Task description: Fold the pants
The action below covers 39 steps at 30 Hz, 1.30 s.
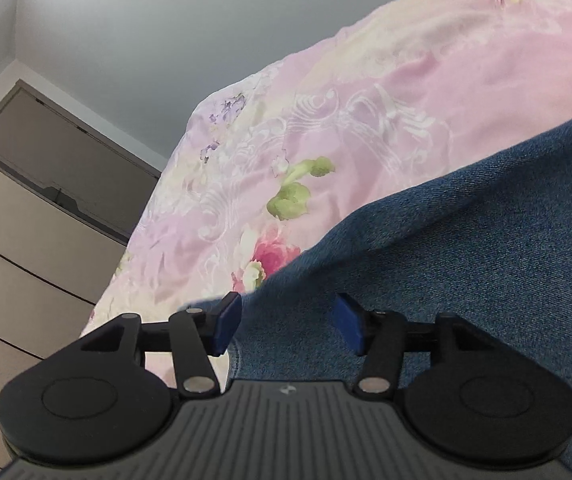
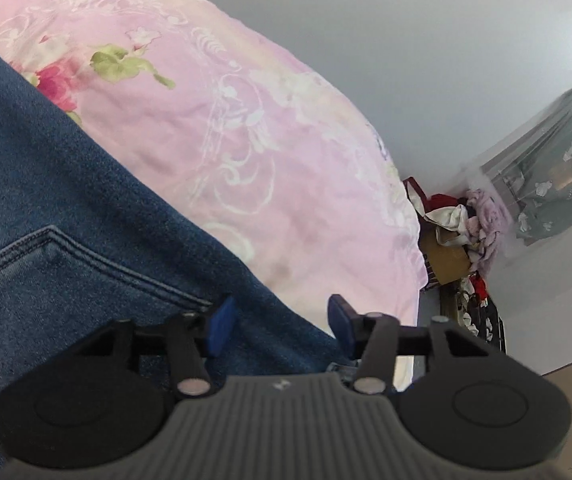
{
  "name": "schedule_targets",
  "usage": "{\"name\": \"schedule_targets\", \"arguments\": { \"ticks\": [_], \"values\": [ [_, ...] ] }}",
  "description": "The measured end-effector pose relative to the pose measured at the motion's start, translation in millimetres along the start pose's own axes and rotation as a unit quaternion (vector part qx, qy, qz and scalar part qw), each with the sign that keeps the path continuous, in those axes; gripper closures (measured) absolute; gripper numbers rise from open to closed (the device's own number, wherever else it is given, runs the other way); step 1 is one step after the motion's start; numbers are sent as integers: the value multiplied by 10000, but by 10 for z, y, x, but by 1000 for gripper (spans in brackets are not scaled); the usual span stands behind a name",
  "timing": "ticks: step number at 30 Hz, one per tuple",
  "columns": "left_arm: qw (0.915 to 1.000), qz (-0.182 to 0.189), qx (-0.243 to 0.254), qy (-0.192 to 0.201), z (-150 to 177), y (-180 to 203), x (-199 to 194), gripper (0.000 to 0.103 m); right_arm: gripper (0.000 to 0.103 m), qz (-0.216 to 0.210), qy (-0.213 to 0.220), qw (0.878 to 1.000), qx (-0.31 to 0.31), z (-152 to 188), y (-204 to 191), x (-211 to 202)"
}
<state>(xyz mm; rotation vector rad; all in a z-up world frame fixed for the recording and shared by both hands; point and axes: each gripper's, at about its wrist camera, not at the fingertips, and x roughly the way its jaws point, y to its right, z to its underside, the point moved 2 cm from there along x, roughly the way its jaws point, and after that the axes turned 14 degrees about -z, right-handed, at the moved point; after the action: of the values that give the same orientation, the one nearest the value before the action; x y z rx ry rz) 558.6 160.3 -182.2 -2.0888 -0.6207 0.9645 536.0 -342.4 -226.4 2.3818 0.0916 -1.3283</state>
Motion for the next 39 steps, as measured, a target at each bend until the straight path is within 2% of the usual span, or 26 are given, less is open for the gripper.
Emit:
{"name": "schedule_targets", "arguments": {
  "ticks": [4,9,11,14,17,20,22,24,26,30,32,33,35,38,39],
  "values": [
    [9963,541,-645,-169,279,-464,-46,37,50,-201,337,9989,267,82,-203,-325],
    [9899,927,-1057,-191,721,-854,-109,37,47,-869,717,9931,332,225,-855,-786],
    [9818,1225,-1400,-391,881,-966,-65,38,42,-1170,883,9879,511,320,-1126,-940],
    [9588,1679,-2182,-702,1092,-1125,61,43,42,-1353,983,9835,693,481,-1480,-1086],
    [9222,2068,-3076,-1104,1247,-1247,272,46,42,-1384,1031,9814,843,638,-1750,-1207],
    [8861,2160,-3819,-1494,1320,-1267,503,48,42,-1454,1082,9781,1022,752,-1916,-1283],
    [8644,2247,-4139,-1761,1377,-1224,631,50,42,-1462,1036,9773,1133,777,-1973,-1288],
    [8478,2302,-4349,-1976,1418,-1160,750,53,42,-1426,954,9781,1177,768,-2014,-1268],
    [8380,2237,-4546,-2027,1448,-1136,816,53,42,-1385,909,9797,1133,738,-2048,-1255],
    [8352,2109,-4670,-1998,1407,-1120,892,54,42,-1236,816,9847,914,682,-2183,-1240],
    [8306,2153,-4732,-1996,1365,-1121,902,60,42,-1154,740,9865,891,666,-2224,-1244],
    [8315,2112,-4724,-2021,1328,-1119,907,61,42,-1130,725,9868,902,669,-2249,-1256],
    [8387,2026,-4615,-2063,1268,-1104,906,74,42,-1098,707,9868,959,662,-2290,-1303],
    [8565,1759,-4374,-2100,1193,-1095,899,93,42,-1091,743,9865,966,674,-2434,-1394],
    [8595,1714,-4361,-2045,1177,-1114,879,95,42,-1070,742,9873,912,680,-2498,-1405]
  ]
}}
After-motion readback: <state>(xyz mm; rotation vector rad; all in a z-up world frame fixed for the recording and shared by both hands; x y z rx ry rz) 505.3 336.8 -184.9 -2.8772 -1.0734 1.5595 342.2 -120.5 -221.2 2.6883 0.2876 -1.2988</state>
